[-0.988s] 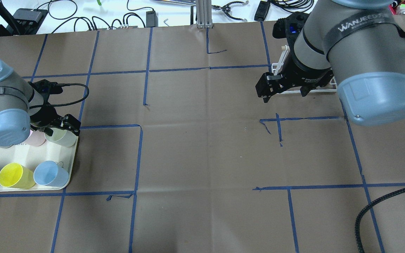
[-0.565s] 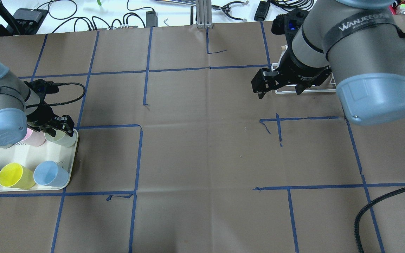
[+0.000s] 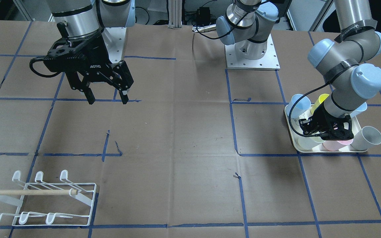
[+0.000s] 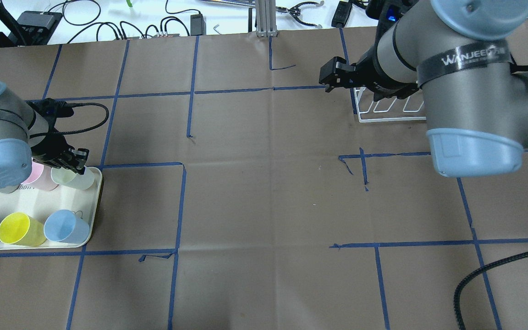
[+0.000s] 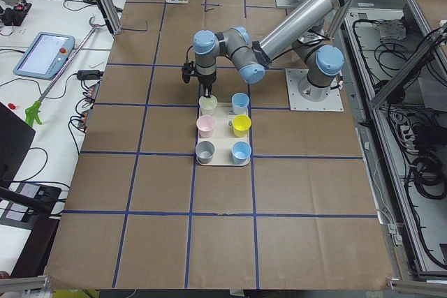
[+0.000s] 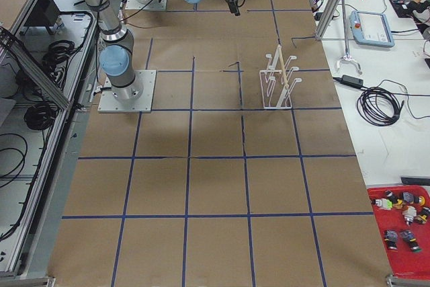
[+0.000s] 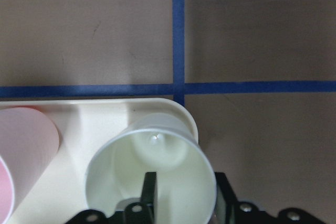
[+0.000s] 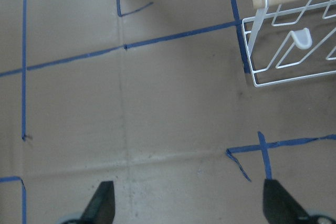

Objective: Transfer IKEA cup to right arm and place on rack

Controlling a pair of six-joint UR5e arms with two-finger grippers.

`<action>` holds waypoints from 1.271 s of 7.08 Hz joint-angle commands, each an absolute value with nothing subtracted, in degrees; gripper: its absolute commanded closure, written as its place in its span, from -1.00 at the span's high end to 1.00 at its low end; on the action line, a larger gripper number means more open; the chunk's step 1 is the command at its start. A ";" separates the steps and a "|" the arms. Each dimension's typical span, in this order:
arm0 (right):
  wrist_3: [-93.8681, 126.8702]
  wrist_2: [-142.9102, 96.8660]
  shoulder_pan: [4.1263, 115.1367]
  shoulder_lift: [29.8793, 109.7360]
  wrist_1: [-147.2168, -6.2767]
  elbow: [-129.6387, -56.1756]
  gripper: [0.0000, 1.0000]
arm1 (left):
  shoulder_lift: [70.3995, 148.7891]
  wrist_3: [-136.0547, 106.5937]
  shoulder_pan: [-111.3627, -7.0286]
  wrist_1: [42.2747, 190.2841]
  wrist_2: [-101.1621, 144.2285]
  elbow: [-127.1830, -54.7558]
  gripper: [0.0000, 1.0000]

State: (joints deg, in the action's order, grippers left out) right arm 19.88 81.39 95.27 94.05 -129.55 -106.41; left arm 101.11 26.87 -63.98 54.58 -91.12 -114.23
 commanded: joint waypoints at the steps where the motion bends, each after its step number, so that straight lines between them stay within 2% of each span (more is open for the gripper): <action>1: 33.41 75.26 95.27 94.04 -139.72 -109.06 0.99 | 98.37 26.90 -64.25 54.93 -91.23 -113.04 -1.00; 3: 50.29 75.06 95.54 94.39 -146.82 -112.56 0.99 | 95.11 26.63 -65.12 63.23 -89.75 -106.65 -1.00; 6: 69.57 68.94 95.80 94.05 -167.08 -124.23 0.99 | 95.44 26.28 -69.07 84.23 -89.39 -86.81 -1.00; 7: 69.78 66.30 95.10 93.87 -174.30 -128.37 0.99 | 96.75 26.28 -70.13 84.37 -89.12 -85.44 -1.00; 9: 71.98 64.61 94.05 93.87 -176.48 -129.81 0.99 | 97.21 26.98 -72.85 78.96 -82.40 -85.51 -1.00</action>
